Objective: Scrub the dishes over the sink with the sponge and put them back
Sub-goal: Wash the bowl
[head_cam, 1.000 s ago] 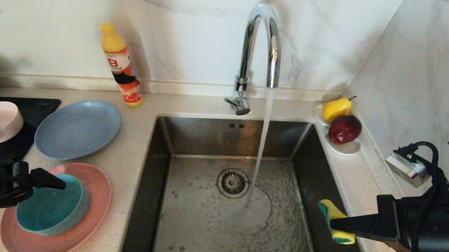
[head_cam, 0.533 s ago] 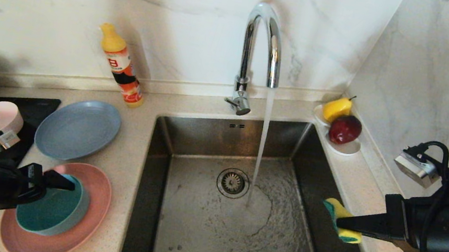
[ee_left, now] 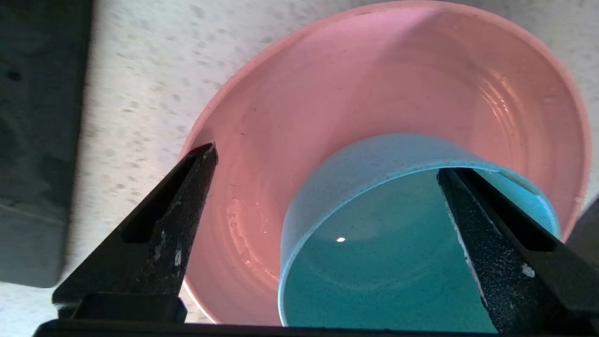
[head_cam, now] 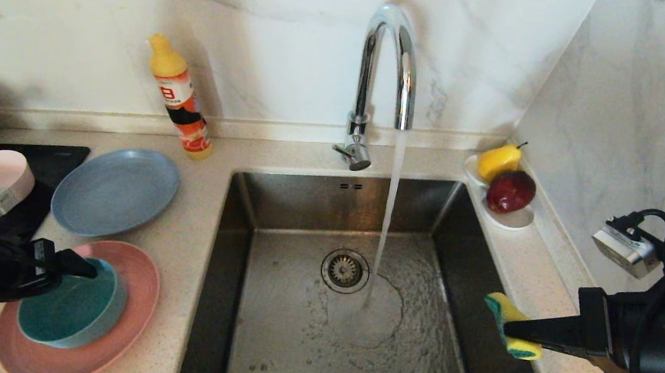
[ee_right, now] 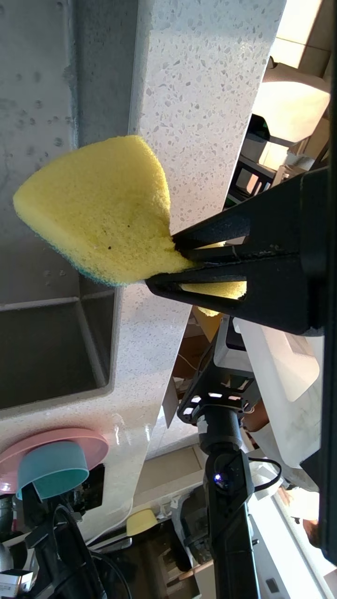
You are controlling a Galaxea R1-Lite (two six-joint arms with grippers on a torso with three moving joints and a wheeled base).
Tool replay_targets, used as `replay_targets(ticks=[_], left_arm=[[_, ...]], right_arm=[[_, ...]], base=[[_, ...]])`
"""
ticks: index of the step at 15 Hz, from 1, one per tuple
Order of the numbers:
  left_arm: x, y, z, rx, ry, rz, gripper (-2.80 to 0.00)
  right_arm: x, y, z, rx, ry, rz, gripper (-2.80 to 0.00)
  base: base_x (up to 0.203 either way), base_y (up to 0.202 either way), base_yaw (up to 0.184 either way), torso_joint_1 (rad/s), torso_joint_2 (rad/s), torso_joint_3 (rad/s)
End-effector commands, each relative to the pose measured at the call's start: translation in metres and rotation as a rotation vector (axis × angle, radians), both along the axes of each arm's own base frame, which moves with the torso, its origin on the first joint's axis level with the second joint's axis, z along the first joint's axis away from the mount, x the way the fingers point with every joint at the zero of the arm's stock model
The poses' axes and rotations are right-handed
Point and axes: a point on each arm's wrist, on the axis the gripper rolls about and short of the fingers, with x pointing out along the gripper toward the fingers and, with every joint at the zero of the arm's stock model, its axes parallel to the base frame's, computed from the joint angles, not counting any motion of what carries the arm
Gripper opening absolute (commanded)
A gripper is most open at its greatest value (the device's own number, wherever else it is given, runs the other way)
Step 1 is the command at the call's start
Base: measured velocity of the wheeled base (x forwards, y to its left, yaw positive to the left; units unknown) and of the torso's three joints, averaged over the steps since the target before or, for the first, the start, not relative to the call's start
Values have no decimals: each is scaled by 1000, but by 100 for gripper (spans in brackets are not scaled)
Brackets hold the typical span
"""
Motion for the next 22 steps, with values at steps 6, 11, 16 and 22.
replay_targets(ticks=[6, 11, 16, 22], left_arm=[[-2, 25, -3, 46, 15, 46, 0], [-7, 23, 0, 21, 11, 47, 0], [-6, 22, -11, -23, 38, 29, 0], [-4, 23, -10, -19, 36, 32, -280]], right_arm=[[5, 2, -6, -3, 31, 3, -280], [5, 4, -4, -2, 25, 10, -280], [4, 3, -4, -2, 24, 10, -280], [6, 4, -5, -4, 30, 10, -280]], base=[[0, 0, 0, 0, 0, 0], [0, 0, 0, 0, 0, 0], [0, 0, 0, 0, 0, 0], [0, 0, 0, 0, 0, 0]])
